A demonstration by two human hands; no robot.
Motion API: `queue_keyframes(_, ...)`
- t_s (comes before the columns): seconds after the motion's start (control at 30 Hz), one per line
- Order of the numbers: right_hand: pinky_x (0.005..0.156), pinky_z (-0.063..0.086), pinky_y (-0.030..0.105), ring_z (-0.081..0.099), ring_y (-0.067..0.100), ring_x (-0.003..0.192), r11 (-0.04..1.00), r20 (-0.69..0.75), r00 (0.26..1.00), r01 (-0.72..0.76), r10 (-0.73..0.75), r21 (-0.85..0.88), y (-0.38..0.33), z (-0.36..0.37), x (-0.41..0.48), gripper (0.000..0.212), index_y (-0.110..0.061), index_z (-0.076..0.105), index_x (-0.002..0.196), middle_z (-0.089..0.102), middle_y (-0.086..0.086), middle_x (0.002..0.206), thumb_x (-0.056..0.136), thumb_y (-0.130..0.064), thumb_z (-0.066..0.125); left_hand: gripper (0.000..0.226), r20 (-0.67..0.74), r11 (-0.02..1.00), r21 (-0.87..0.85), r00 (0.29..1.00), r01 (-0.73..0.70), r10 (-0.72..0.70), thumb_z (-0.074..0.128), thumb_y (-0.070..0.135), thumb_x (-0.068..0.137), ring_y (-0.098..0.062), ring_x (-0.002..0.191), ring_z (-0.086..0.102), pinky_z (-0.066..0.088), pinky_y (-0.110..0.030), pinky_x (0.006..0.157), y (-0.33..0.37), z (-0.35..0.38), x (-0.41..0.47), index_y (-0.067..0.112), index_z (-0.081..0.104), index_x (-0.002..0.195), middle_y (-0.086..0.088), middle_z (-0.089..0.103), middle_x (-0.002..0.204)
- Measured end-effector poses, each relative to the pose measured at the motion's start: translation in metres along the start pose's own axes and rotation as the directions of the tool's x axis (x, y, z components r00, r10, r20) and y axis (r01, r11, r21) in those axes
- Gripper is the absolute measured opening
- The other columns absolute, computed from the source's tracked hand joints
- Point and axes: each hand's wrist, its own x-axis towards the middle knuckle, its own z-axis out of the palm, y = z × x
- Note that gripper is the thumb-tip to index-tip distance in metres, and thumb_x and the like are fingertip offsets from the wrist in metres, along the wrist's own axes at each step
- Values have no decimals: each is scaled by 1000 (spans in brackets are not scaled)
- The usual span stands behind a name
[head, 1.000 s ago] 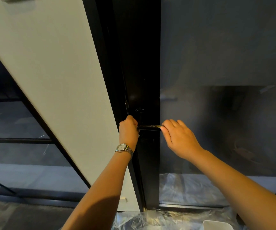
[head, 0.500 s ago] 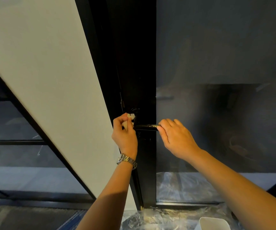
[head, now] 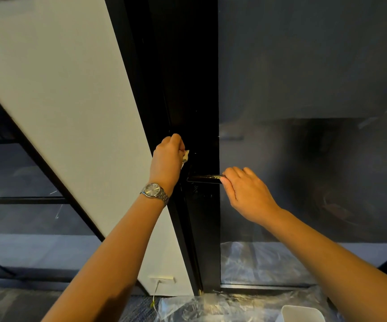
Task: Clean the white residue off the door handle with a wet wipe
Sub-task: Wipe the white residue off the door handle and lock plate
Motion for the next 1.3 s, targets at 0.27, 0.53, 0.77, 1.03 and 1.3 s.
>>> queue_keyframes(0.27, 65, 32, 22, 37, 12, 81, 1000, 12, 1000, -14, 14, 1, 0, 1, 0, 32, -13, 53, 104, 55, 0, 95, 99, -33, 28, 12, 130, 996, -12, 988, 84, -81, 44, -8, 82, -31, 67, 58, 49, -34, 61, -2, -1, -9, -1, 54, 80, -22, 60, 86)
queue_keyframes(0.53, 66, 30, 21, 36, 11, 81, 1000, 23, 1000, -5, 5, -8, 1, 0, 1, 31, -15, 52, 105, 55, -1, 95, 99, -33, 27, 13, 104, 998, 60, 994, 21, -28, 43, -5, 87, -33, 74, 60, 48, -34, 66, -5, 0, -9, -4, 57, 88, -22, 60, 91)
queue_keyframes(0.77, 66, 31, 22, 36, 12, 80, 1000, 11, 1000, 5, -5, 7, 2, 0, 1, 31, -13, 53, 105, 56, 1, 95, 99, -32, 29, 14, -109, 978, -185, 987, 94, -116, 49, 6, 92, -9, 65, 48, 39, -2, 55, 1, 12, -18, 1, 61, 94, -2, 51, 89)
queue_keyframes(1.03, 67, 30, 21, 37, 10, 82, 1000, 2, 1000, 14, -14, -1, 2, 0, 0, 30, -14, 53, 105, 57, 0, 98, 99, -32, 29, 19, 82, 883, -286, 928, 372, -364, 51, 2, 89, -25, 78, 60, 42, -9, 57, -13, 54, -73, 5, 59, 105, -7, 59, 86)
queue_keyframes(1.3, 66, 32, 23, 36, 11, 82, 1000, 6, 1000, 10, -10, -1, 1, 1, 0, 30, -14, 53, 105, 57, 1, 98, 99, -32, 29, 29, 515, 960, 74, 835, -269, 194, 48, 17, 93, -23, 112, 53, 43, -27, 99, -29, 72, -86, 16, 56, 121, -8, 50, 128)
